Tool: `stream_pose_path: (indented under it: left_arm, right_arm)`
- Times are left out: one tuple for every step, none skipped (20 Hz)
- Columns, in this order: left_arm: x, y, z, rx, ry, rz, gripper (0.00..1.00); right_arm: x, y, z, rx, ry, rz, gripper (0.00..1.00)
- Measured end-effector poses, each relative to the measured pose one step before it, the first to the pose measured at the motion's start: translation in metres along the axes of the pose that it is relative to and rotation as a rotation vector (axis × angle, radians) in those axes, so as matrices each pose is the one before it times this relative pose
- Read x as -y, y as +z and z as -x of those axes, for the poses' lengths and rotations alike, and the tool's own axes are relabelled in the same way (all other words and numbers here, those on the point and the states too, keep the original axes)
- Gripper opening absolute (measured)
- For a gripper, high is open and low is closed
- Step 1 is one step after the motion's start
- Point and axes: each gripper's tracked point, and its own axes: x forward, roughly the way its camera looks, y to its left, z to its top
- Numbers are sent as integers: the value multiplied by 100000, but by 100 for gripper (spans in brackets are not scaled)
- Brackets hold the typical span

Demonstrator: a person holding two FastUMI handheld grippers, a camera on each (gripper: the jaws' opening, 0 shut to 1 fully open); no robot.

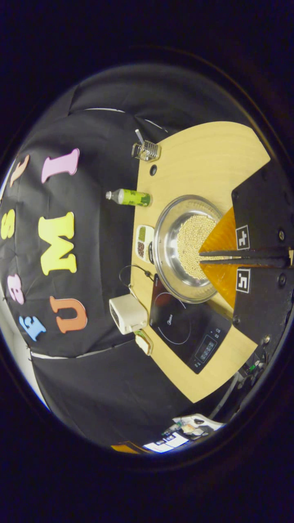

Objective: First push the handle of the pot to place it horizontally, then grasp the pot with both hands and set it on the induction cooktop.

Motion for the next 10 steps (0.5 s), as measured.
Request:
stream_pose_path:
  left_arm:
    - [-80,196,261,610,81,-14,96]
    - [-20,159,189,735,92,-204,96]
    - [-5,215,334,614,164,-426,96]
    - [-172,-22,328,446,663,-517,96]
    - [-344,326,462,1059,1569,-56,96]
    - [-195,590,457,1747,1192,-66,96]
    - [-4,749,392,1923,351,-105,96]
    - [209,417,507,1307,-369,127,96]
    - [234,360,372,1050,-637,240,96]
    - [151,271,305,1053,-751,109,96]
  right_arm:
    - [-911,-697,-630,-2125,833,1917,4]
    - [-614,-729,-587,-2214,408,1673,4]
    - [-362,-684,-623,-2062,-249,1177,4]
    - [-637,-807,-649,-2233,386,942,4]
    - [-521,-646,-651,-2250,671,399,4]
    - [-275,-770,-582,-2258,155,82,4]
    - [-105,-737,-503,-2222,-27,-253,4]
    - [-284,-674,-512,-1909,780,-194,4]
    - [-178,-597,-477,-2023,591,522,1]
    - [71,-492,-356,-1565,-241,455,1]
